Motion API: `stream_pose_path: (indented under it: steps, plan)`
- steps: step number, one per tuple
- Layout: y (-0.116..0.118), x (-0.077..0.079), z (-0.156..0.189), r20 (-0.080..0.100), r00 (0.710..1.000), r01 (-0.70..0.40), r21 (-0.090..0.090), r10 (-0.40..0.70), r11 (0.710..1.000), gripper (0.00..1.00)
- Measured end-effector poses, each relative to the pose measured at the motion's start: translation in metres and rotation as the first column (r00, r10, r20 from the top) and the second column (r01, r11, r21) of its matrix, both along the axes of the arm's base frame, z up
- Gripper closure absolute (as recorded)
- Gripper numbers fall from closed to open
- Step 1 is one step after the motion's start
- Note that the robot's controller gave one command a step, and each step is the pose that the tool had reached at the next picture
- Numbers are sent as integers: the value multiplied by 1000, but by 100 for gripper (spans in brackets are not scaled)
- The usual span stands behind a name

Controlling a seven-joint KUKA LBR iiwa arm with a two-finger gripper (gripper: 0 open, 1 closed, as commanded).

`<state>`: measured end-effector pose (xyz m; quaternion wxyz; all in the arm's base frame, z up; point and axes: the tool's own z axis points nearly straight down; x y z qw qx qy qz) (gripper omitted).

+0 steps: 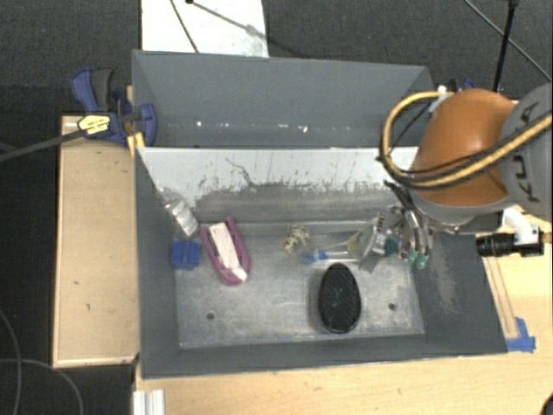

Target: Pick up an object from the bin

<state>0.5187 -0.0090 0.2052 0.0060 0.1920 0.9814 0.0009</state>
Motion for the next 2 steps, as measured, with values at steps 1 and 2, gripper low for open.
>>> stream_pose_path:
  steps: [1,2]
  plan:
    - [-37,-27,70,-2,996,-93,-3,93,996,100]
    - [-35,-28,66,-9,995,-98,0,98,995,0]
